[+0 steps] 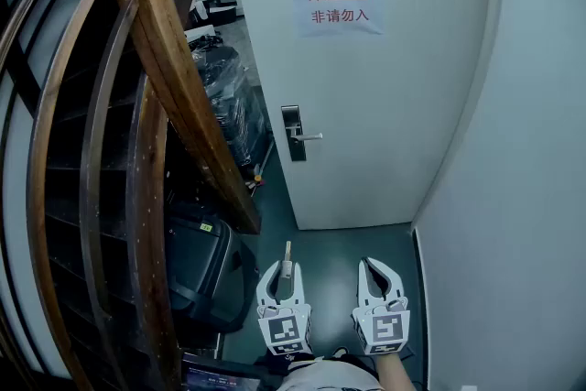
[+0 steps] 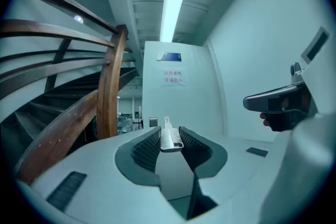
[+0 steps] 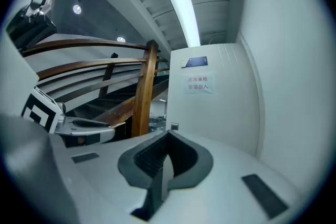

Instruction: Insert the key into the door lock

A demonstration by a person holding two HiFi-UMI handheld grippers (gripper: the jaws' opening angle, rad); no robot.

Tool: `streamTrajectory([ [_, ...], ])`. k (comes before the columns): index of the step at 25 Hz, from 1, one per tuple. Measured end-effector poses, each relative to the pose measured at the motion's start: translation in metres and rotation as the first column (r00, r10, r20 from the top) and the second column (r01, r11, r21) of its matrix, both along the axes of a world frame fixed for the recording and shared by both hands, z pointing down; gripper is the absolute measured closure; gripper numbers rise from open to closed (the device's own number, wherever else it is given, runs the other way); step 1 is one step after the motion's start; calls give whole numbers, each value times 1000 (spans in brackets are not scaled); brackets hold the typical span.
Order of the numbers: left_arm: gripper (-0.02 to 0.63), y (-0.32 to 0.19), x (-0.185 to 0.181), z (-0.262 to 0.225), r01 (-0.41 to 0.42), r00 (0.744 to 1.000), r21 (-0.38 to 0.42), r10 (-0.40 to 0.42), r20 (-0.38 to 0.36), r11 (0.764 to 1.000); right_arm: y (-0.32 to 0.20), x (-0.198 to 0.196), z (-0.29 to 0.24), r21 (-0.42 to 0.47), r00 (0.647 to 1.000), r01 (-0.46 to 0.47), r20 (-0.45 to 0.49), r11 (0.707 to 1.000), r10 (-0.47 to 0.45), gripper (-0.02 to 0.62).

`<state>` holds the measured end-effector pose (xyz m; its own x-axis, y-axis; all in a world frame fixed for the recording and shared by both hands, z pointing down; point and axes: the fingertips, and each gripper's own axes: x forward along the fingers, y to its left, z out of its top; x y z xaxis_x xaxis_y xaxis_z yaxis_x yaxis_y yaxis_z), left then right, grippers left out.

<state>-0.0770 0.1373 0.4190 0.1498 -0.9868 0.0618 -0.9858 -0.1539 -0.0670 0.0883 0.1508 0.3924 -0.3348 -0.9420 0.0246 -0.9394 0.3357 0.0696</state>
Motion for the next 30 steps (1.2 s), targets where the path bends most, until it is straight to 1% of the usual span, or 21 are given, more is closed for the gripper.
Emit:
streamTrajectory([
  [6, 489, 0, 16, 3, -24, 1000, 28, 24, -7, 999, 1, 10, 5, -6, 1000, 3, -2, 1000, -3, 589],
  [11, 489, 4, 25, 10, -16, 1000, 12, 16, -13, 1000, 3, 17, 8, -18, 1000, 14, -3, 1000, -14, 589],
  [14, 489, 4, 29, 11, -5, 1000, 4, 6, -18, 1000, 3, 20, 14, -31, 999, 41, 26, 999, -41, 589],
  [19, 489, -3, 31, 22, 15, 999, -9, -15, -29, 1000, 1, 29, 26, -46, 998, 45, 43, 998, -43, 589],
  [24, 489, -26, 29, 35, 18, 999, -36, -19, -34, 999, -12, 27, 40, -81, 998, 54, 38, 995, -51, 589],
  [30, 489, -85, 25, 50, 13, 999, -50, -16, -48, 999, -49, 19, 50, -93, 998, 56, 22, 994, -54, 589],
])
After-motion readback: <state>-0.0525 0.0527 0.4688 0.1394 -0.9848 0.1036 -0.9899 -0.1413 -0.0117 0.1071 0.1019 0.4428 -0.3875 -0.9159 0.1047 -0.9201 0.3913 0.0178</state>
